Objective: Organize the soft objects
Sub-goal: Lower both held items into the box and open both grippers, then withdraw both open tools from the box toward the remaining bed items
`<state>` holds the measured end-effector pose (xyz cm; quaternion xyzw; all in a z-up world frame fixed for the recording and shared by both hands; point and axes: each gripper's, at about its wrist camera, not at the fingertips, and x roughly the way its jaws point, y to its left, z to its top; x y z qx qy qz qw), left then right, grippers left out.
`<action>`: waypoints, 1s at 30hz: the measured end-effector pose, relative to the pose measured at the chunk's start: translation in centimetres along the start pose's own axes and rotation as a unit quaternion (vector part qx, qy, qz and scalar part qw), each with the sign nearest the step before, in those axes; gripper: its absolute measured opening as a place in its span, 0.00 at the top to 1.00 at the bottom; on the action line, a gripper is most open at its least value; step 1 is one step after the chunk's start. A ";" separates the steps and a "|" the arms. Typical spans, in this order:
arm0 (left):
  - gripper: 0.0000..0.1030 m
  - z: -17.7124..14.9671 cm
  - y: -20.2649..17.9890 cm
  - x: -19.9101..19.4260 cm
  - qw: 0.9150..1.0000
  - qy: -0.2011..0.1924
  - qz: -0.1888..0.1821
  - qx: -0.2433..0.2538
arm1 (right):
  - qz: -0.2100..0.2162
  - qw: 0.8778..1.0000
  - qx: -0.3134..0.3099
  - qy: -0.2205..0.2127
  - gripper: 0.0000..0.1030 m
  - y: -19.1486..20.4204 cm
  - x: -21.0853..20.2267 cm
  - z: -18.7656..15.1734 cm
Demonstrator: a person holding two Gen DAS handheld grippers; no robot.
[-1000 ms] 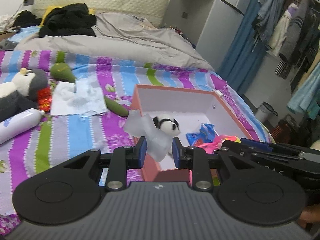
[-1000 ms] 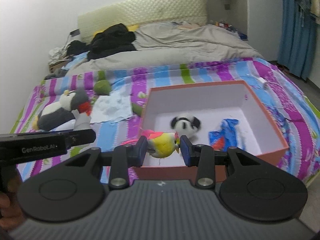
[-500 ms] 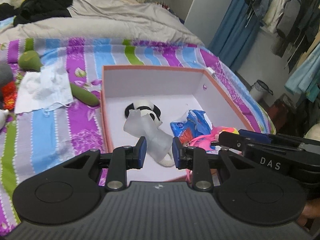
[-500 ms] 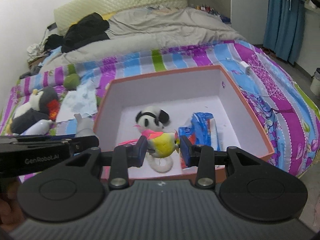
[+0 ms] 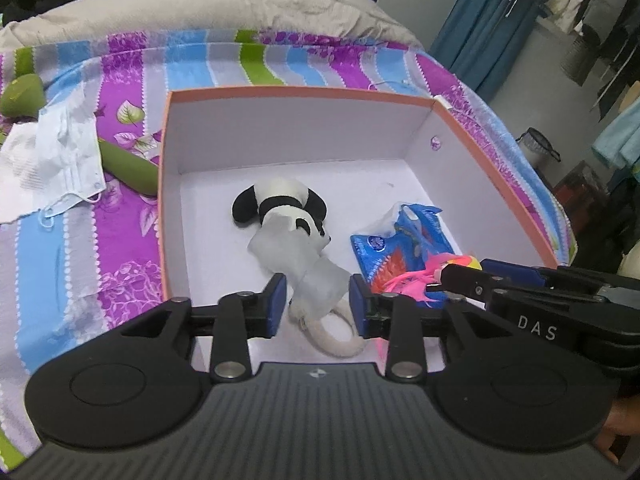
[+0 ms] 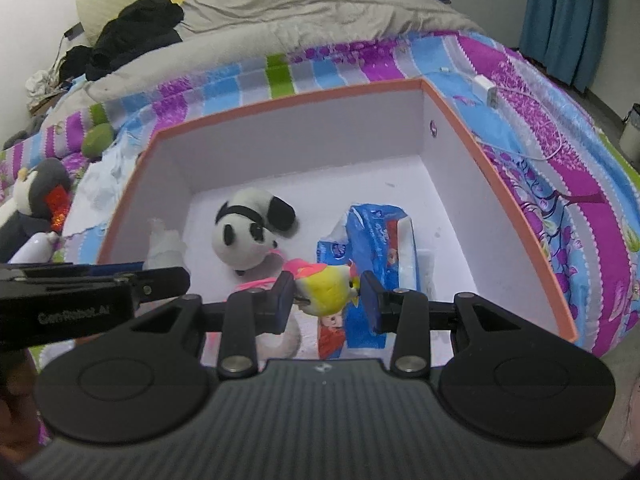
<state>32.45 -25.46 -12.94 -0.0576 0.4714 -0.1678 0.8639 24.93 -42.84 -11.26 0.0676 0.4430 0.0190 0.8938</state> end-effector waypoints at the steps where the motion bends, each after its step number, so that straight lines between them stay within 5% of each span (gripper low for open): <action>1: 0.62 0.1 0.1 0.4 1.000 0.003 0.002 -0.001 | 0.000 1.000 0.002 0.004 0.60 -0.2 0.4 0.0; 15: 0.59 0.7 1.1 1.9 1.000 0.009 0.012 -0.012 | -0.002 1.000 0.003 0.019 0.61 -1.1 1.9 0.2; 30: 0.59 -0.7 0.6 -4.8 0.999 -0.032 0.007 -0.009 | 0.007 1.000 -0.004 -0.025 0.61 0.9 -3.6 -0.3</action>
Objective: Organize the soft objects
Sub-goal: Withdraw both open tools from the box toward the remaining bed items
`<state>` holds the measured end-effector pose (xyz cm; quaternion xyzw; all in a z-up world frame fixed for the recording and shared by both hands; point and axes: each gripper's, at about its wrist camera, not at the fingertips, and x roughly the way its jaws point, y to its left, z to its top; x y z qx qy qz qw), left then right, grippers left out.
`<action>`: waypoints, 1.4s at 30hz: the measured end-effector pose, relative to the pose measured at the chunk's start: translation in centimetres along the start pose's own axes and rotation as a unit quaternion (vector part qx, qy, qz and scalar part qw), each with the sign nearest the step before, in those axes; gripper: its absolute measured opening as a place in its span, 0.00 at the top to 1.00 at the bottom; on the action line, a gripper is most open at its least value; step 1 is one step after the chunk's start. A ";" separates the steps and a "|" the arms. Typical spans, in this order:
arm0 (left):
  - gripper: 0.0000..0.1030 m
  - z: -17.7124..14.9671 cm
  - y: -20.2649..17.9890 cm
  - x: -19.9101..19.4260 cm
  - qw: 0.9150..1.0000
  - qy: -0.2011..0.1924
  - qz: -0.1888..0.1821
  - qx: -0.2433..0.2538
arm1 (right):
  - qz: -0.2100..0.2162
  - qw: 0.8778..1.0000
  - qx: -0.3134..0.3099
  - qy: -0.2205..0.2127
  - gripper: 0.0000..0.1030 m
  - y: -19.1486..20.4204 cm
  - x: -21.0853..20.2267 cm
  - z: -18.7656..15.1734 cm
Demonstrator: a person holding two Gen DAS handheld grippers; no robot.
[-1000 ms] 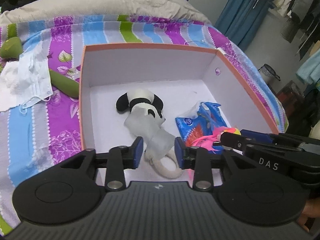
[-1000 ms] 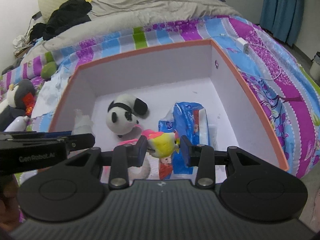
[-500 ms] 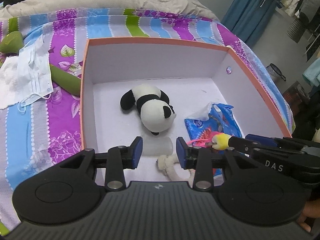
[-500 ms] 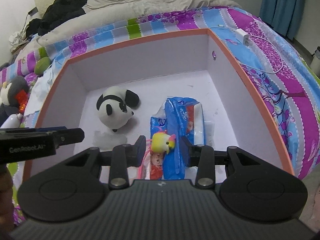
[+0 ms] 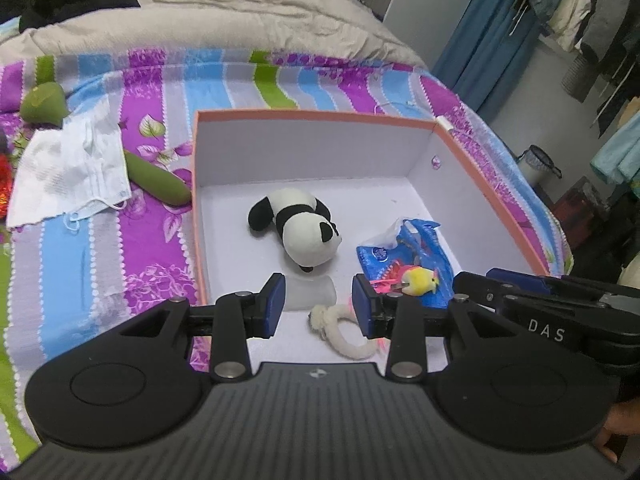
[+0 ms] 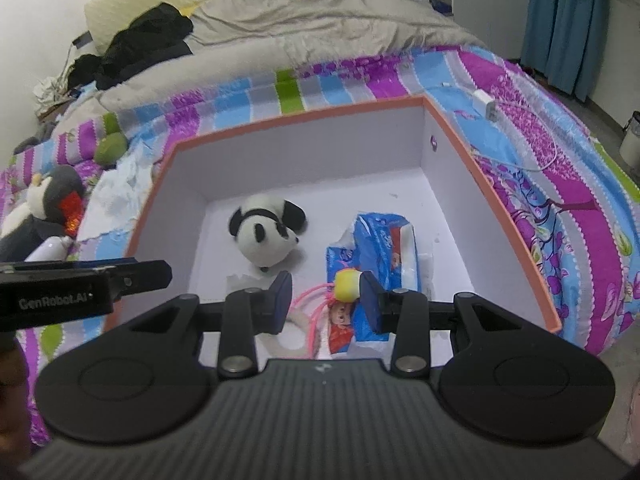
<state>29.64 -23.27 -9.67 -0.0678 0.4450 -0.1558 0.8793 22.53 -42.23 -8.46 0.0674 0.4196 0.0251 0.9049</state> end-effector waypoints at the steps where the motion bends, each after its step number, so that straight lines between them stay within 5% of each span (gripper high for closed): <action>1: 0.59 -0.2 0.0 -0.7 1.000 -0.004 0.000 0.000 | 0.002 1.000 0.000 -0.004 0.61 0.2 -0.5 0.0; 24: 0.55 -7.9 -0.9 -16.3 0.996 -0.088 -0.006 0.009 | 0.030 0.996 -0.032 -0.074 0.61 5.5 -12.7 -5.7; 42: 0.47 -14.7 2.5 -25.0 0.989 -0.138 0.045 -0.025 | 0.092 0.990 -0.063 -0.089 0.61 10.8 -16.6 -10.4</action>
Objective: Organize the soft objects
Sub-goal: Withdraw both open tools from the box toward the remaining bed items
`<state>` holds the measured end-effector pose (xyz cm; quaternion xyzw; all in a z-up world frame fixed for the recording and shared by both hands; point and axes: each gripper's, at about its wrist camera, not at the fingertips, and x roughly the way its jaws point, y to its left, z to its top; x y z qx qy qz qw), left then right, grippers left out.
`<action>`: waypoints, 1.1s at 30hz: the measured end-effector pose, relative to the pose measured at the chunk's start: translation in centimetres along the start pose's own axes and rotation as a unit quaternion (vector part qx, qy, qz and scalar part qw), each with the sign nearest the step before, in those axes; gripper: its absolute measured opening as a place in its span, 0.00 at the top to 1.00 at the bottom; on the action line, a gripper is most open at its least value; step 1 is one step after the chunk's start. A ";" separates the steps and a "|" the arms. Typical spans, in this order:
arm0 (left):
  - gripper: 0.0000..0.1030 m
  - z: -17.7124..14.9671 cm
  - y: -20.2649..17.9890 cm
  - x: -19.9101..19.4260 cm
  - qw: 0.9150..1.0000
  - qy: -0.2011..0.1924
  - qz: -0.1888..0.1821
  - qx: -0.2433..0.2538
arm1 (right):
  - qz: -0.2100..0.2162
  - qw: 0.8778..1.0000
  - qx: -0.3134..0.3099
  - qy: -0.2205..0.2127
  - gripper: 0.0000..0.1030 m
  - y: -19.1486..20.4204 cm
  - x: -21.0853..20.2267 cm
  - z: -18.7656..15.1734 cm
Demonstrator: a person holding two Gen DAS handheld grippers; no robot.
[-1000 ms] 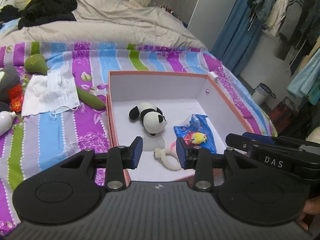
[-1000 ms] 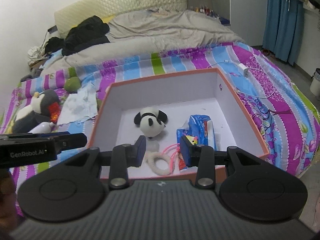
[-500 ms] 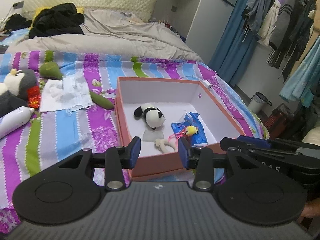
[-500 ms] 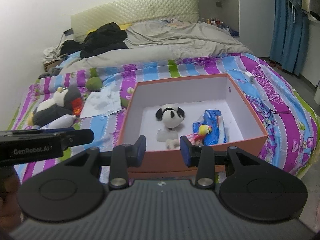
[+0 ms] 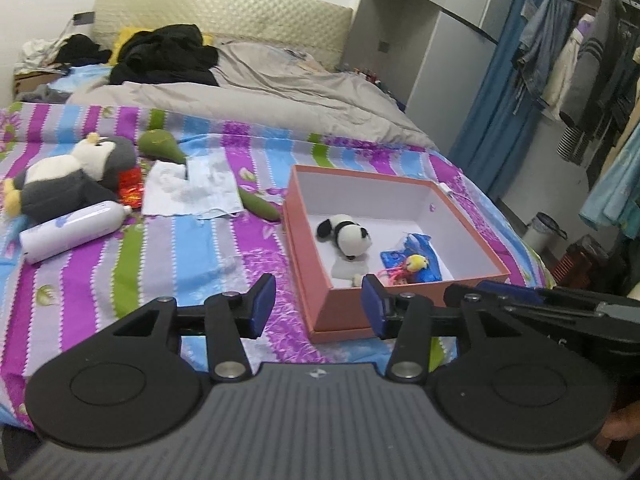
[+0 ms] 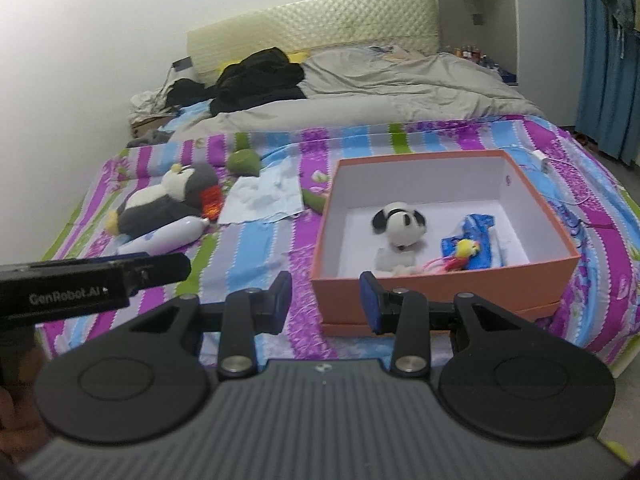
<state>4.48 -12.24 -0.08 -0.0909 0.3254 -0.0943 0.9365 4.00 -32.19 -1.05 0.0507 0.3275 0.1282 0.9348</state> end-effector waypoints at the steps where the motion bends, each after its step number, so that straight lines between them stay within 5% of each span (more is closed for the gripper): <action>1: 0.46 -0.2 0.3 -0.4 1.000 -0.002 0.002 -0.002 | 0.004 1.000 -0.001 0.001 0.61 0.3 -0.1 -0.3; 19: 0.44 -6.3 8.9 -4.1 0.995 -0.013 0.064 -0.071 | 0.064 0.997 -0.038 0.033 0.61 6.2 2.9 -4.8; 33: 0.44 -4.5 16.2 5.6 0.989 0.013 0.081 -0.121 | 0.068 0.993 -0.072 0.061 0.61 8.7 11.1 -4.0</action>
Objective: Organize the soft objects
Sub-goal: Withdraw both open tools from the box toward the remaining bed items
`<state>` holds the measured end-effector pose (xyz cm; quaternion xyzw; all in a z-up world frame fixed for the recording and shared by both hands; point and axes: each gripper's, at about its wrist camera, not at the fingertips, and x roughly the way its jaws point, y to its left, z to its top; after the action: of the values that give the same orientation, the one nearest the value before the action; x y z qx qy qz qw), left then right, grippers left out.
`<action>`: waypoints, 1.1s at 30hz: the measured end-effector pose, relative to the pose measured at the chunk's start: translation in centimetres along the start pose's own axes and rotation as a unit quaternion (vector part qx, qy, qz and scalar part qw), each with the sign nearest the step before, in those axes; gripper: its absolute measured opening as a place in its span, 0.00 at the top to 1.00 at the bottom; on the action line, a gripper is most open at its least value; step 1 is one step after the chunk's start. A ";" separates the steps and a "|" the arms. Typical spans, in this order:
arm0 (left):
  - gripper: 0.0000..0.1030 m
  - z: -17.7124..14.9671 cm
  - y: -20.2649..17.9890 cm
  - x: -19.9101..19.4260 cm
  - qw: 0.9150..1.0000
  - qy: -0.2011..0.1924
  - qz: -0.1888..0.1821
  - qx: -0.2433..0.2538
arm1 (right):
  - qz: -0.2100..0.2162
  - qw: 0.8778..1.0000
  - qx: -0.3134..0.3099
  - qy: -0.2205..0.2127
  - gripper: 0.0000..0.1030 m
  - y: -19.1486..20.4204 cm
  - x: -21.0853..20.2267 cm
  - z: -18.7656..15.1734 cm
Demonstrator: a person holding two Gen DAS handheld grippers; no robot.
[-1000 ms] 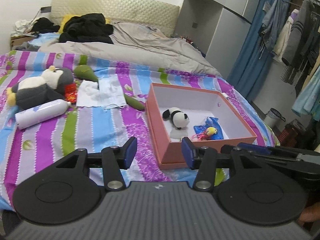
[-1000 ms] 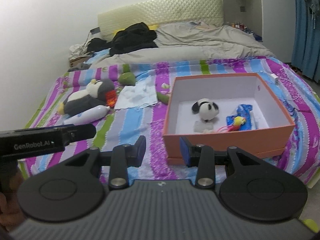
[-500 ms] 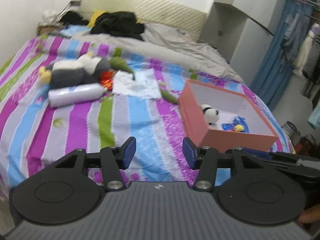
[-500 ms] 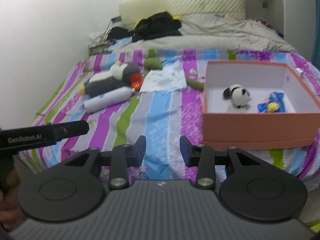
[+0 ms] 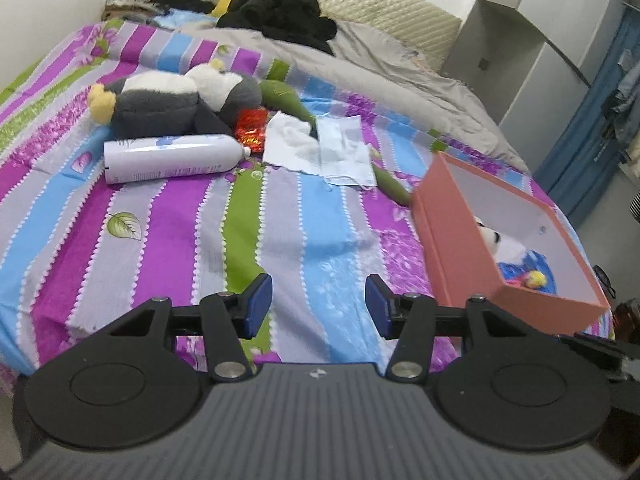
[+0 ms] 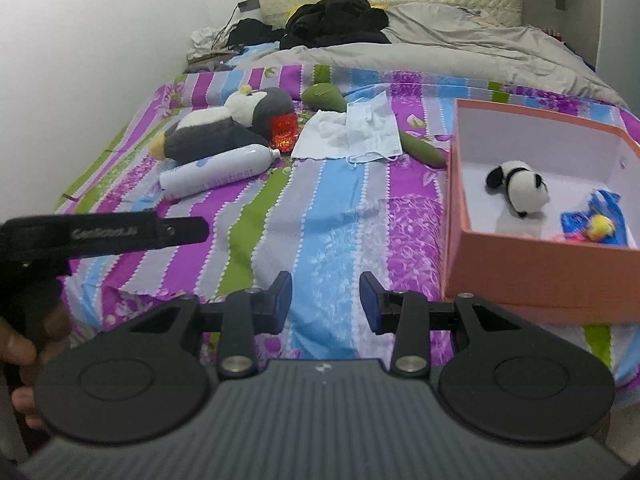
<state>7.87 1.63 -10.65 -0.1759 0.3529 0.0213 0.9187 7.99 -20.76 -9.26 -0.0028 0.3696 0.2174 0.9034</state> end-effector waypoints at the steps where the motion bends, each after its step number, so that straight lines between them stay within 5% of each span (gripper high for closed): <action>1: 0.44 0.3 0.4 1.1 1.000 0.003 0.000 -0.003 | 0.000 1.000 -0.002 0.001 0.61 0.0 0.8 0.2; 22: 0.44 5.4 6.1 21.9 1.000 -0.001 0.003 0.002 | -0.043 0.998 -0.007 -0.033 0.61 -1.8 19.9 4.1; 33: 0.44 8.9 7.6 28.1 1.000 -0.007 0.003 -0.029 | -0.062 0.996 -0.005 -0.070 0.61 -2.9 26.0 8.2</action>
<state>33.42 9.42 -25.31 -0.2016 0.3463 0.0354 0.9155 31.01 -11.91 -21.15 -0.0148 0.3037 0.1625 0.9387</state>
